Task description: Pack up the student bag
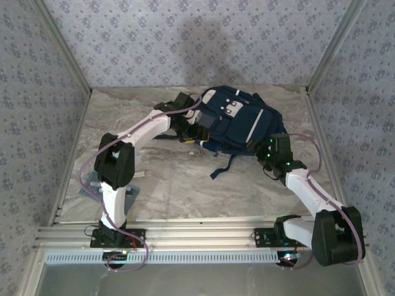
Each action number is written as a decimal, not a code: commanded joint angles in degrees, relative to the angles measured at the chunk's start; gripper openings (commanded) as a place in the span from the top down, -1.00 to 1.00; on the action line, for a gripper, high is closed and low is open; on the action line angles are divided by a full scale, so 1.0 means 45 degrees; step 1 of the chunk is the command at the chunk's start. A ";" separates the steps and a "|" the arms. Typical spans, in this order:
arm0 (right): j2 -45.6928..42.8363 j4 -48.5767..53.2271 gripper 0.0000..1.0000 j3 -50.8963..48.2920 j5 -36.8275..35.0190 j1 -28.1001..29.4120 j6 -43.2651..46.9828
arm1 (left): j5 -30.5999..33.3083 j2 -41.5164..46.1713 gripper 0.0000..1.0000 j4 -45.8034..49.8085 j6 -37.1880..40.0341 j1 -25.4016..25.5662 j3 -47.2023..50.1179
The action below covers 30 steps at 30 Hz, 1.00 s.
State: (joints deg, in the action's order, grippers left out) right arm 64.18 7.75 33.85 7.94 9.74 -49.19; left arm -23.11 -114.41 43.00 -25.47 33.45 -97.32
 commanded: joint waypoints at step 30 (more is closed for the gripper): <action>0.5731 0.3198 -0.38 0.4333 -0.1139 -0.1963 0.5919 | 0.1438 -0.2266 -0.34 -0.5939 -0.4642 -0.0622 0.1025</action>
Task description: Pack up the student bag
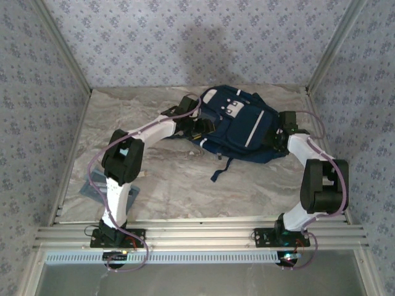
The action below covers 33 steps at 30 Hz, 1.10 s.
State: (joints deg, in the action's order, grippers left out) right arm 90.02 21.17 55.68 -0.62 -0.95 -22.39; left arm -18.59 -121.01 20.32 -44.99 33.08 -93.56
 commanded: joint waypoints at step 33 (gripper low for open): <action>-0.0134 0.0185 -0.40 0.1906 0.2352 0.3988 -0.1178 | 0.1858 0.0608 -0.35 0.3290 0.3542 -0.1415 -0.2831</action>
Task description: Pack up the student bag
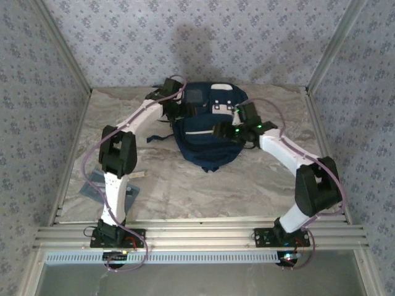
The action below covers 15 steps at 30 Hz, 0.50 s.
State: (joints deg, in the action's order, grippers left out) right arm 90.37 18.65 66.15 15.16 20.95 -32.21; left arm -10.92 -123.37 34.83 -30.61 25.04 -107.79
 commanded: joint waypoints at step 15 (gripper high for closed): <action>0.2337 -0.0502 0.42 -0.1347 -0.1195 -0.1399 0.0707 | 0.1224 0.0170 -0.34 0.1869 0.1800 0.2931 -0.1594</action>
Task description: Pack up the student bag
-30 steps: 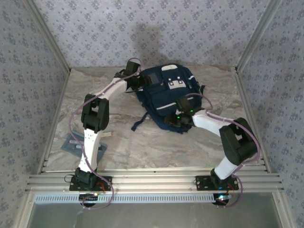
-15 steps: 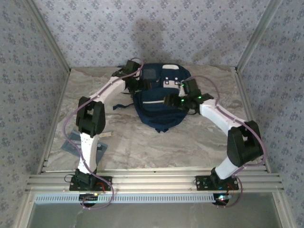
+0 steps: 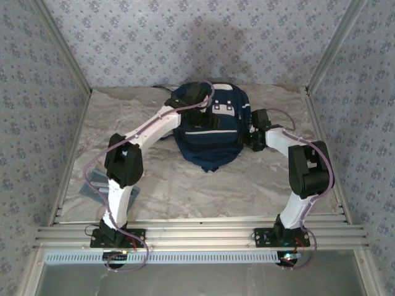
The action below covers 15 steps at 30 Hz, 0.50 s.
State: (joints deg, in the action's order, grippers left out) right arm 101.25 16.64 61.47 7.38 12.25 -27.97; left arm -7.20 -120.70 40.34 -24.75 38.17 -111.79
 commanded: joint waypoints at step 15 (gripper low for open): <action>-0.3415 0.1189 0.13 -0.1099 0.0511 0.1168 -0.0474 | 0.1884 -0.1638 -0.34 0.1350 0.1535 0.0331 -0.1458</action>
State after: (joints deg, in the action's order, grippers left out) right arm 87.31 17.63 54.76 12.95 19.44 -32.12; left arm -1.45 -127.42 45.28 -19.88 39.51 -117.38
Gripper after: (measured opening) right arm 0.434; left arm 0.669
